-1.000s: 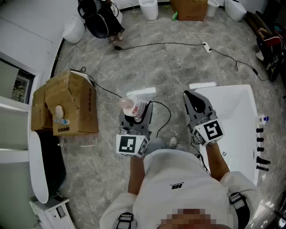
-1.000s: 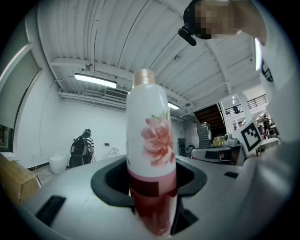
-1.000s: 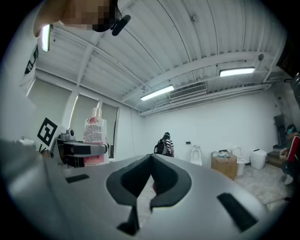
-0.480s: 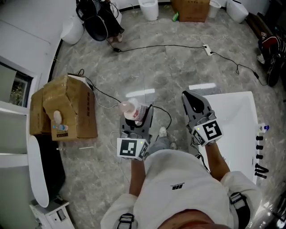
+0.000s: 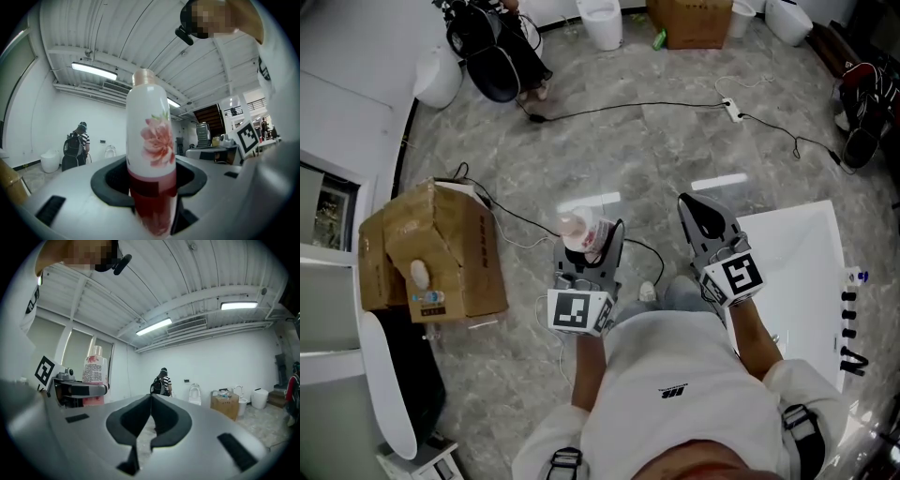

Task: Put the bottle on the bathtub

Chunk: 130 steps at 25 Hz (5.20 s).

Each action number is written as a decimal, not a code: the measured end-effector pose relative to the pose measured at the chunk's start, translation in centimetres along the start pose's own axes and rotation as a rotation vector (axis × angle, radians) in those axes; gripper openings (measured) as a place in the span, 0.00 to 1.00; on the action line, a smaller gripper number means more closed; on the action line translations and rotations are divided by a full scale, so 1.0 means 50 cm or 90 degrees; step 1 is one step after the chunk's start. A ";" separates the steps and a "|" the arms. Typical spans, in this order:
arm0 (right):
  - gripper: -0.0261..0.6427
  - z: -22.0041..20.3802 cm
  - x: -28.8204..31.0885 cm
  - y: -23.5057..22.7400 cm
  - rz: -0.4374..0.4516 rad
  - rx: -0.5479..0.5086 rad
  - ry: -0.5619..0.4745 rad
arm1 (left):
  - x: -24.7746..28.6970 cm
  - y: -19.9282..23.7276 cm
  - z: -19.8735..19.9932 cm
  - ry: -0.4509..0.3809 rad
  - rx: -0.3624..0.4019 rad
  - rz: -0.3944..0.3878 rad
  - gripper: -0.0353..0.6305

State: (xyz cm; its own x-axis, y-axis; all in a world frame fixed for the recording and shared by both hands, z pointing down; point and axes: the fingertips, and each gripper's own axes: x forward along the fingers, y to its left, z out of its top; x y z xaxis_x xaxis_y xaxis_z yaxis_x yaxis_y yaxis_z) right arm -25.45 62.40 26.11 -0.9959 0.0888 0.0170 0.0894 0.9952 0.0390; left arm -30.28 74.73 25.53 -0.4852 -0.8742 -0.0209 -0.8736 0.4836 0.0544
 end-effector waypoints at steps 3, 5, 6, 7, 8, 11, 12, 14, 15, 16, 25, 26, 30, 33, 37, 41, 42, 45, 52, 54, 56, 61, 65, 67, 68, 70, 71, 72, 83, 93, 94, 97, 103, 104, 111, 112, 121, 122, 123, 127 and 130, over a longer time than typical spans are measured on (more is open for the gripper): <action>0.03 -0.006 0.040 -0.021 -0.005 0.005 0.006 | 0.041 0.030 -0.007 0.009 -0.002 -0.007 0.38; 0.03 -0.009 0.065 -0.038 -0.006 0.004 0.010 | 0.069 0.047 -0.011 0.012 -0.004 -0.008 0.38; 0.03 -0.011 0.078 -0.050 -0.007 0.005 0.010 | 0.086 0.055 -0.013 0.013 -0.004 -0.008 0.38; 0.03 -0.014 0.090 -0.064 -0.007 0.008 0.011 | 0.104 0.061 -0.014 0.014 -0.004 -0.009 0.38; 0.03 -0.017 0.103 -0.078 -0.008 0.010 0.011 | 0.123 0.066 -0.016 0.014 -0.005 -0.011 0.38; 0.03 -0.026 0.146 -0.124 -0.007 0.012 0.011 | 0.184 0.082 -0.021 0.014 -0.004 -0.016 0.38; 0.03 -0.028 0.164 -0.141 -0.006 0.013 0.010 | 0.206 0.089 -0.021 0.013 -0.003 -0.015 0.38; 0.03 -0.029 0.203 -0.178 -0.003 0.015 0.007 | 0.258 0.107 -0.019 0.011 0.000 -0.012 0.38; 0.03 -0.029 0.226 -0.199 -0.001 0.014 0.006 | 0.286 0.118 -0.019 0.011 0.001 -0.011 0.38; 0.03 -0.029 0.250 -0.221 0.000 0.013 0.006 | 0.317 0.130 -0.020 0.011 0.002 -0.011 0.38; 0.03 -0.009 0.423 -0.465 0.027 0.024 -0.003 | 0.618 0.168 0.001 0.017 0.009 -0.003 0.38; 0.03 -0.005 0.441 -0.489 0.029 0.024 -0.005 | 0.647 0.173 0.005 0.019 0.011 -0.002 0.38; 0.03 0.000 0.500 -0.564 0.039 0.019 -0.009 | 0.747 0.190 0.012 0.022 0.021 0.000 0.38; 0.03 0.003 0.527 -0.623 0.029 0.023 -0.013 | 0.817 0.189 0.020 0.022 0.029 -0.015 0.38; 0.03 0.011 0.534 -0.694 -0.012 0.028 -0.016 | 0.901 0.178 0.030 0.024 0.032 -0.056 0.38; 0.03 0.007 0.497 -0.790 -0.088 0.033 -0.017 | 0.998 0.119 0.029 0.024 0.038 -0.129 0.38; 0.03 0.007 0.482 -0.815 -0.112 0.034 -0.017 | 1.022 0.099 0.029 0.024 0.038 -0.152 0.38; 0.03 0.009 0.439 -0.889 -0.177 0.031 -0.016 | 1.091 0.041 0.027 0.025 0.037 -0.215 0.38; 0.03 0.012 0.358 -1.068 -0.312 0.045 -0.039 | 1.274 -0.087 0.016 0.031 0.033 -0.351 0.38; 0.03 0.011 0.338 -1.118 -0.352 0.043 -0.039 | 1.326 -0.128 0.015 0.031 0.032 -0.390 0.38; 0.03 0.006 0.320 -1.170 -0.398 0.045 -0.039 | 1.380 -0.168 0.011 0.034 0.034 -0.433 0.38; 0.03 -0.008 0.285 -1.310 -0.510 0.049 -0.030 | 1.529 -0.261 -0.009 0.047 0.031 -0.534 0.38; 0.03 -0.013 0.248 -1.414 -0.599 0.048 -0.026 | 1.636 -0.340 -0.024 0.053 0.020 -0.624 0.38; 0.03 -0.019 0.227 -1.455 -0.645 0.042 -0.017 | 1.681 -0.378 -0.034 0.056 0.018 -0.665 0.38; 0.03 -0.021 0.215 -1.472 -0.669 0.041 -0.013 | 1.700 -0.399 -0.038 0.057 0.017 -0.686 0.38; 0.03 -0.023 0.193 -1.497 -0.715 0.040 -0.003 | 1.730 -0.436 -0.042 0.058 0.011 -0.730 0.38; 0.03 -0.023 0.185 -1.509 -0.734 0.039 0.002 | 1.745 -0.452 -0.041 0.058 0.007 -0.749 0.38; 0.03 -0.022 0.180 -1.524 -0.751 0.037 0.007 | 1.763 -0.468 -0.040 0.057 0.005 -0.766 0.38; 0.03 -0.035 0.020 -1.583 -0.905 0.026 0.031 | 1.794 -0.674 -0.058 0.052 0.005 -0.907 0.38; 0.03 -0.060 -0.176 -1.652 -0.964 0.022 0.013 | 1.793 -0.893 -0.088 0.053 0.024 -0.959 0.38; 0.03 -0.062 -0.198 -1.667 -0.966 0.025 0.011 | 1.798 -0.919 -0.091 0.055 0.023 -0.963 0.38; 0.03 -0.071 -0.267 -1.717 -0.971 0.037 0.005 | 1.813 -1.006 -0.098 0.057 0.026 -0.973 0.38; 0.03 -0.086 -0.437 -1.797 -0.986 0.045 -0.010 | 1.817 -1.206 -0.115 0.059 0.032 -0.999 0.38; 0.03 -0.086 -0.470 -1.807 -0.991 0.045 -0.014 | 1.814 -1.240 -0.118 0.057 0.037 -1.004 0.38; 0.03 -0.089 -0.654 -1.833 -1.066 0.055 -0.017 | 1.771 -1.445 -0.126 0.054 0.055 -1.085 0.38; 0.03 -0.093 -0.678 -1.827 -1.082 0.059 -0.015 | 1.757 -1.470 -0.128 0.055 0.054 -1.102 0.38; 0.03 -0.145 -0.886 -1.723 -1.232 0.096 -0.022 | 1.615 -1.665 -0.178 0.076 0.065 -1.244 0.38; 0.03 -0.154 -0.906 -1.705 -1.248 0.101 -0.024 | 1.595 -1.682 -0.186 0.078 0.065 -1.261 0.38; 0.03 -0.162 -0.924 -1.689 -1.264 0.106 -0.024 | 1.576 -1.698 -0.194 0.080 0.068 -1.277 0.38; 0.03 -0.194 -0.992 -1.634 -1.324 0.120 -0.009 | 1.510 -1.764 -0.227 0.093 0.074 -1.329 0.38; 0.03 -0.226 -1.037 -1.602 -1.366 0.139 0.000 | 1.461 -1.813 -0.261 0.106 0.090 -1.367 0.38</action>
State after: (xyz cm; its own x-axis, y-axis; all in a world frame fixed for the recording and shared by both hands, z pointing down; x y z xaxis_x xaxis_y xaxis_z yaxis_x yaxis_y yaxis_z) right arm 19.19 -22.39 33.39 0.4627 -0.8790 0.1149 -0.8761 -0.4732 -0.0922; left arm 13.98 -33.55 32.12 0.9884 0.0741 0.1323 0.0725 -0.9972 0.0171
